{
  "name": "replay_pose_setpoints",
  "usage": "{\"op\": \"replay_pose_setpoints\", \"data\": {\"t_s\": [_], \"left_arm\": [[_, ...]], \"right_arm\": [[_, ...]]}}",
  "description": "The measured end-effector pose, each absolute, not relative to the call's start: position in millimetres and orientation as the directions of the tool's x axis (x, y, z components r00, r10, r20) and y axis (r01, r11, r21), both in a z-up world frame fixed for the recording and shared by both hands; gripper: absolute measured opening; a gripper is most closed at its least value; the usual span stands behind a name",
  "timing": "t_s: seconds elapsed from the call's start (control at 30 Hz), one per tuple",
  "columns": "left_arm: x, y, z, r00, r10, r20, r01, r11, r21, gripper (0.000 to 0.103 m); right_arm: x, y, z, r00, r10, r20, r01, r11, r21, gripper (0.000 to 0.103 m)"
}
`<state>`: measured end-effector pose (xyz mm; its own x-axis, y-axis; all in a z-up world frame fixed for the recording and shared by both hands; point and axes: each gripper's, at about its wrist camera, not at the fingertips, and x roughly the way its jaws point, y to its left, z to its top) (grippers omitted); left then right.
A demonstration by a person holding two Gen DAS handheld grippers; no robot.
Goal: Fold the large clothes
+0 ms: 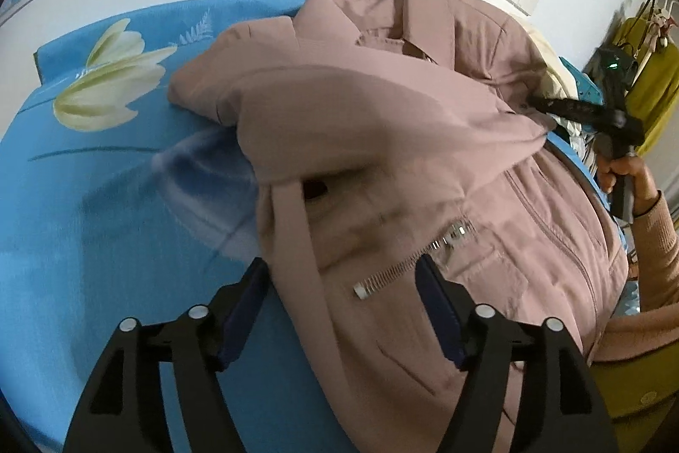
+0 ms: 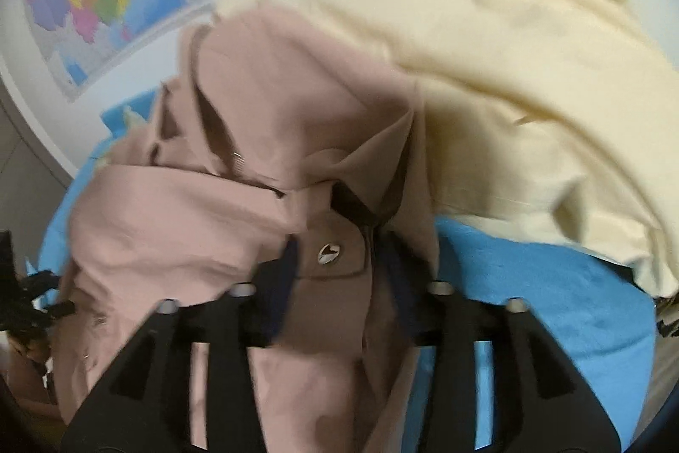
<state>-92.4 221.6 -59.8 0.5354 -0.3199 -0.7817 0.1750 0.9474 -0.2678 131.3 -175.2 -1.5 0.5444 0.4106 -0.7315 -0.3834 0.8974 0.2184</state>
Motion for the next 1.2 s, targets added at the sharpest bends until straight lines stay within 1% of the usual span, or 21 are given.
{"op": "replay_pose_setpoints", "data": {"t_s": [0.1,0.17,0.23,0.3,0.33,0.37,0.43,0.57,0.63,0.73,0.83,0.9,0.93,1.0,1.07,1.13,1.17,1.2], "left_arm": [[-103.1,216.6,-60.4,0.53,-0.312,-0.788,0.17,0.95,-0.261,0.071],[-108.9,213.5,-60.2,0.526,-0.311,-0.791,0.168,0.951,-0.261,0.073],[-114.4,210.8,-59.7,0.529,-0.307,-0.791,0.165,0.952,-0.258,0.074],[-122.0,208.7,-61.5,0.525,-0.32,-0.789,0.16,0.947,-0.278,0.075],[-125.7,207.9,-62.3,0.526,-0.323,-0.787,0.155,0.946,-0.285,0.076],[-131.3,207.8,-62.9,0.532,-0.326,-0.781,0.149,0.945,-0.293,0.077],[-139.5,206.4,-63.1,0.534,-0.34,-0.774,0.148,0.939,-0.311,0.079],[-155.7,205.1,-62.8,0.516,-0.388,-0.763,0.153,0.919,-0.364,0.081],[-162.0,202.8,-62.8,0.508,-0.407,-0.759,0.157,0.91,-0.383,0.083],[-171.4,195.6,-63.1,0.493,-0.454,-0.742,0.174,0.887,-0.427,0.085],[-180.2,186.7,-63.7,0.469,-0.51,-0.721,0.204,0.857,-0.473,0.088],[-184.3,180.1,-65.2,0.45,-0.569,-0.688,0.229,0.818,-0.528,0.095],[-185.2,180.3,-66.0,0.445,-0.587,-0.676,0.235,0.805,-0.544,0.096],[-186.6,174.5,-66.8,0.452,-0.597,-0.663,0.241,0.797,-0.554,0.096],[-184.8,169.4,-66.3,0.451,-0.607,-0.654,0.248,0.79,-0.561,0.096],[-180.6,166.6,-67.0,0.454,-0.618,-0.642,0.237,0.778,-0.582,0.095],[-179.2,162.5,-66.8,0.461,-0.611,-0.643,0.237,0.783,-0.574,0.083],[-177.0,157.7,-66.9,0.472,-0.575,-0.668,0.224,0.811,-0.54,0.064]], "right_arm": [[107.9,-185.1,9.1,0.559,0.413,-0.719,-0.402,0.893,0.201,0.057],[98.6,-190.1,6.4,0.53,0.435,-0.728,-0.412,0.882,0.227,0.061],[87.7,-199.1,1.2,0.489,0.461,-0.74,-0.416,0.869,0.266,0.062],[80.0,-201.4,-3.0,0.449,0.497,-0.743,-0.409,0.853,0.323,0.071],[74.8,-205.9,-4.8,0.437,0.511,-0.74,-0.405,0.847,0.345,0.077],[65.9,-214.6,-9.3,0.41,0.541,-0.735,-0.4,0.83,0.388,0.08],[50.5,-225.8,-16.6,0.384,0.558,-0.736,-0.387,0.821,0.421,0.081],[24.4,-245.2,-27.1,0.353,0.571,-0.741,-0.35,0.815,0.461,0.085],[13.2,-255.1,-32.3,0.332,0.61,-0.72,-0.339,0.789,0.512,0.085],[-0.5,-258.8,-36.6,0.305,0.646,-0.7,-0.359,0.758,0.544,0.086],[-11.9,-258.0,-36.5,0.274,0.689,-0.671,-0.394,0.717,0.576,0.085],[-18.2,-256.4,-38.5,0.235,0.736,-0.635,-0.414,0.667,0.619,0.084],[-21.1,-253.3,-40.5,0.218,0.744,-0.631,-0.424,0.655,0.626,0.083],[-26.4,-250.2,-40.4,0.218,0.743,-0.632,-0.447,0.652,0.613,0.082],[-26.0,-249.2,-43.7,0.18,0.787,-0.589,-0.431,0.602,0.672,0.066],[-26.3,-241.1,-49.6,0.14,0.814,-0.564,-0.429,0.563,0.707,0.059],[-28.0,-235.6,-49.4,0.141,0.808,-0.573,-0.444,0.568,0.692,0.055],[-29.8,-228.4,-48.7,0.138,0.801,-0.582,-0.459,0.573,0.679,0.052]]}}
